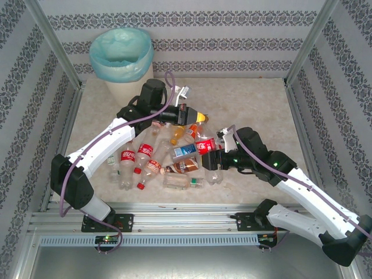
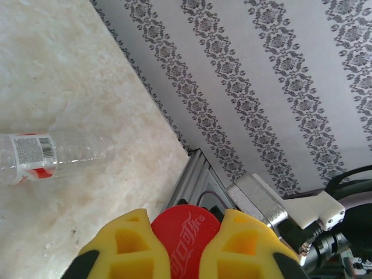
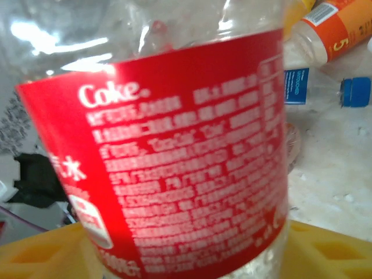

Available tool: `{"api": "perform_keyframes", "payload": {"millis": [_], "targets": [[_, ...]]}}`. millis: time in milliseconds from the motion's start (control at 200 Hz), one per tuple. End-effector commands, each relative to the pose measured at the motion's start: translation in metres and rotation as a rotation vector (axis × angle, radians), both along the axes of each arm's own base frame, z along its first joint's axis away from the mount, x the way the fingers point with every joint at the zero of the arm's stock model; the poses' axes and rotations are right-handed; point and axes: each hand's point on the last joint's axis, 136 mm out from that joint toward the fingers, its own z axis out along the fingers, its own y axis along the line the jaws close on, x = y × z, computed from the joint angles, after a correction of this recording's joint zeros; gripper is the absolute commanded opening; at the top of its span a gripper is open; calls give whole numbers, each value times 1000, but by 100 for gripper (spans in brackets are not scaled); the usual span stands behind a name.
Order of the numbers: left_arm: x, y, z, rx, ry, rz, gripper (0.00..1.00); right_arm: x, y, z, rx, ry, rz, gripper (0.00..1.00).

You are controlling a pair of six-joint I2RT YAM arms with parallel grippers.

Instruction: Put the plastic bottles in the bin

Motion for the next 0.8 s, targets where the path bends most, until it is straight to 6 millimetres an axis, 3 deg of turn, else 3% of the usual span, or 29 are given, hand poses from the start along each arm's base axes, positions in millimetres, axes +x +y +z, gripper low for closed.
{"api": "perform_keyframes", "payload": {"millis": [0, 100, 245, 360, 545, 694, 794], "targets": [[16, 18, 25, 36, -119, 95, 0, 6, -8, 19, -11, -87, -36, 94], [44, 57, 69, 27, -201, 245, 0, 13, -27, 26, -67, -155, -105, 98], [90, 142, 146, -46, -312, 528, 0, 20, -46, 38, -64, -240, -191, 98], [111, 196, 195, -10, -446, 699, 0, 25, -52, 45, -44, -281, -231, 98], [141, 268, 246, 58, -567, 921, 0, 29, -49, 50, -54, -281, -215, 98], [153, 297, 281, -54, -664, 988, 0, 29, -43, 49, -49, -256, -197, 98], [165, 317, 281, 7, -729, 1085, 0, 29, -43, 45, -29, -246, -213, 98]]}}
